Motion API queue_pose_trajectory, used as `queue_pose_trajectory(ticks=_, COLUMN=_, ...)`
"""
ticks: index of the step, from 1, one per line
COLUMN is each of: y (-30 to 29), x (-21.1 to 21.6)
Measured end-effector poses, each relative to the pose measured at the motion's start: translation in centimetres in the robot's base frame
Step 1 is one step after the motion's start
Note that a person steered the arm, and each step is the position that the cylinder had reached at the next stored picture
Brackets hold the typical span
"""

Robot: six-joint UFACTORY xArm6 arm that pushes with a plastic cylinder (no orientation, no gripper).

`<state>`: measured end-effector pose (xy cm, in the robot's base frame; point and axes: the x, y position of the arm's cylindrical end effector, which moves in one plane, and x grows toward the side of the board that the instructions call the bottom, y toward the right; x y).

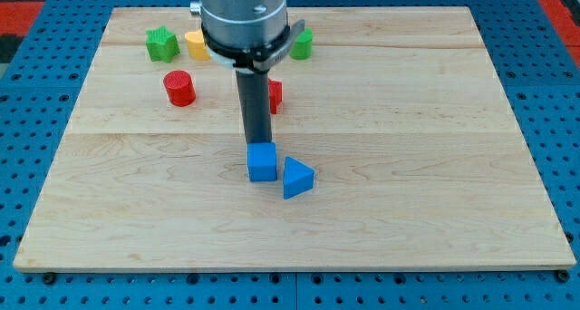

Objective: Push the red circle left to the red star

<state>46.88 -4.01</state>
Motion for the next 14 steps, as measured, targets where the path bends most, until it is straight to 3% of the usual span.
queue_pose_trajectory(ticks=2, y=-7.4, x=-0.4)
queue_pose_trajectory(ticks=5, y=-20.1, x=-8.6)
queue_pose_trajectory(ticks=9, y=-12.4, x=-11.1)
queue_pose_trajectory(ticks=14, y=-10.3, x=-7.3)
